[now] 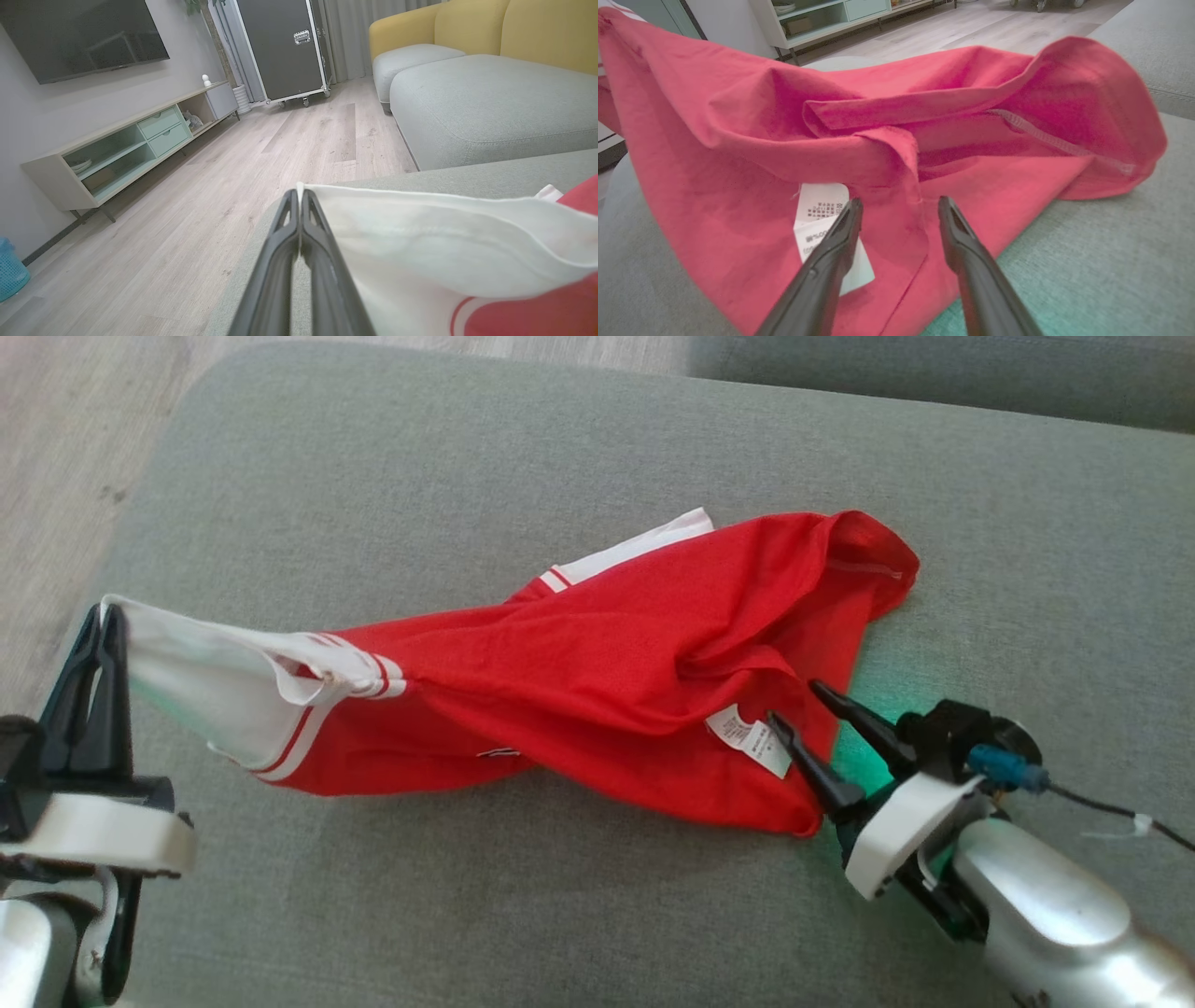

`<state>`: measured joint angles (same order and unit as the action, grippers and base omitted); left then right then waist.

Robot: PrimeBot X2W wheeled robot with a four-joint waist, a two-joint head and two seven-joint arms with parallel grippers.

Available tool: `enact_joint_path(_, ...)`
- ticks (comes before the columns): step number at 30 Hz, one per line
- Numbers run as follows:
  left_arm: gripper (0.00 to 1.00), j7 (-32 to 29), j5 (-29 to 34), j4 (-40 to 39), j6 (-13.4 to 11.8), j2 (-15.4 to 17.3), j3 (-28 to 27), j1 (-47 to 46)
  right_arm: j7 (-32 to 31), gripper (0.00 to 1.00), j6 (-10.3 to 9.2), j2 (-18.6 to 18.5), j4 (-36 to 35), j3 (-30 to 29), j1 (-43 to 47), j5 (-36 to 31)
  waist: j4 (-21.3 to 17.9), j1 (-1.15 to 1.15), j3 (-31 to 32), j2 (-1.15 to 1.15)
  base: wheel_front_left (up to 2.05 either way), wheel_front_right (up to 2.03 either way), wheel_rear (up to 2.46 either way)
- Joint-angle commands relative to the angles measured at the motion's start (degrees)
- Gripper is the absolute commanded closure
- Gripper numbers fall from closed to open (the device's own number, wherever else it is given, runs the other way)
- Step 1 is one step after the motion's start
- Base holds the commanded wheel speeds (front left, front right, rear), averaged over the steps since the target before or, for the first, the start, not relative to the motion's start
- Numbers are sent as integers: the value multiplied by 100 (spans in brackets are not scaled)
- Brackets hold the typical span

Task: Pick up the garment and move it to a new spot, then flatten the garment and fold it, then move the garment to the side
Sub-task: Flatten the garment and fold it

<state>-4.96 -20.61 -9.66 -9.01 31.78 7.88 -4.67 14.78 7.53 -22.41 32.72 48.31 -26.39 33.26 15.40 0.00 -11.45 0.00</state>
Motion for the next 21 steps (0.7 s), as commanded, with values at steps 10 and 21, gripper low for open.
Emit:
enact_joint_path(10, 100, 91, 45, -128, -67, 115, -205, -324, 22, 100, -4, -128, 4, 302, -315, 346, 42, 0, -47, 0, 0, 0, 0)
enact_joint_path(21, 100, 466, -30, -316, 276, 507, -400, -537, 22, 100, -4, -828, -1358, -751, -113, 1206, -373, 0, 554, 0, 0, 0, 0)
